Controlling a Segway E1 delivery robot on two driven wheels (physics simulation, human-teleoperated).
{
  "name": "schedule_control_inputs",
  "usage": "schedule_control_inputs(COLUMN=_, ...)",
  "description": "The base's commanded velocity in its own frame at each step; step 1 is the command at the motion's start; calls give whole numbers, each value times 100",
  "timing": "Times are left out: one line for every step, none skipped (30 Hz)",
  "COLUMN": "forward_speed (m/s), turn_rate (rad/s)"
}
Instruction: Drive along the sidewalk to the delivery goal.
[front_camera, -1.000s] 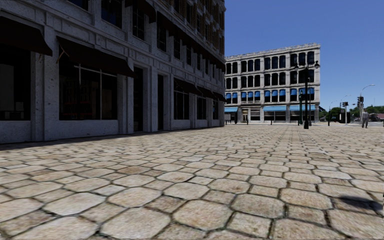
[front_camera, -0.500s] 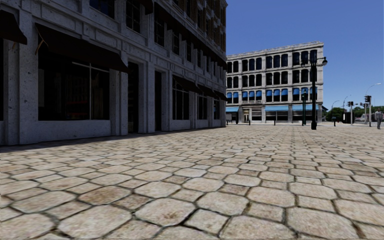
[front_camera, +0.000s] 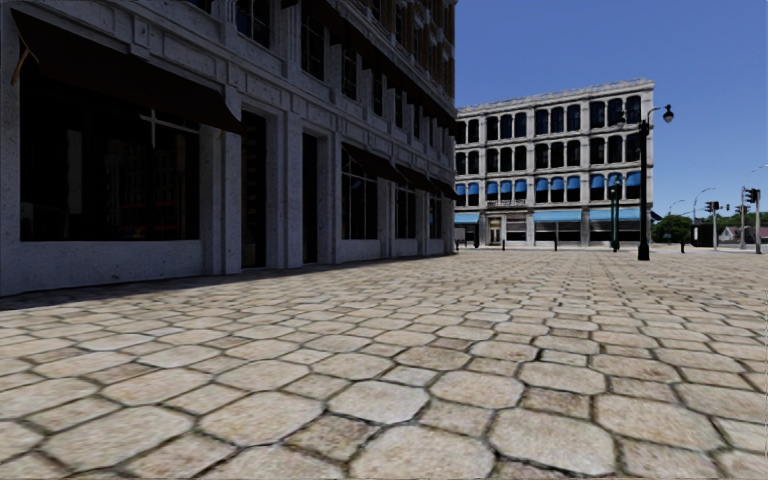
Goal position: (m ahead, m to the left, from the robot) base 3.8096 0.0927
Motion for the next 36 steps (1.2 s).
schedule_control_inputs(forward_speed=200, turn_rate=0)
schedule_control_inputs(forward_speed=200, turn_rate=0)
schedule_control_inputs(forward_speed=200, turn_rate=0)
schedule_control_inputs(forward_speed=200, turn_rate=0)
schedule_control_inputs(forward_speed=200, turn_rate=0)
schedule_control_inputs(forward_speed=200, turn_rate=0)
schedule_control_inputs(forward_speed=200, turn_rate=0)
schedule_control_inputs(forward_speed=200, turn_rate=0)
schedule_control_inputs(forward_speed=200, turn_rate=0)
schedule_control_inputs(forward_speed=200, turn_rate=0)
schedule_control_inputs(forward_speed=200, turn_rate=0)
schedule_control_inputs(forward_speed=200, turn_rate=0)
schedule_control_inputs(forward_speed=200, turn_rate=0)
schedule_control_inputs(forward_speed=200, turn_rate=0)
schedule_control_inputs(forward_speed=200, turn_rate=0)
schedule_control_inputs(forward_speed=200, turn_rate=0)
schedule_control_inputs(forward_speed=200, turn_rate=0)
schedule_control_inputs(forward_speed=200, turn_rate=0)
schedule_control_inputs(forward_speed=200, turn_rate=0)
schedule_control_inputs(forward_speed=200, turn_rate=0)
schedule_control_inputs(forward_speed=200, turn_rate=1)
schedule_control_inputs(forward_speed=200, turn_rate=8)
schedule_control_inputs(forward_speed=200, turn_rate=8)
schedule_control_inputs(forward_speed=188, turn_rate=15)
schedule_control_inputs(forward_speed=164, turn_rate=22)
schedule_control_inputs(forward_speed=155, turn_rate=31)
schedule_control_inputs(forward_speed=155, turn_rate=31)
schedule_control_inputs(forward_speed=151, turn_rate=35)
schedule_control_inputs(forward_speed=151, turn_rate=36)
schedule_control_inputs(forward_speed=150, turn_rate=37)
schedule_control_inputs(forward_speed=150, turn_rate=37)
schedule_control_inputs(forward_speed=150, turn_rate=37)
schedule_control_inputs(forward_speed=150, turn_rate=37)
schedule_control_inputs(forward_speed=150, turn_rate=37)
schedule_control_inputs(forward_speed=150, turn_rate=37)
schedule_control_inputs(forward_speed=150, turn_rate=38)
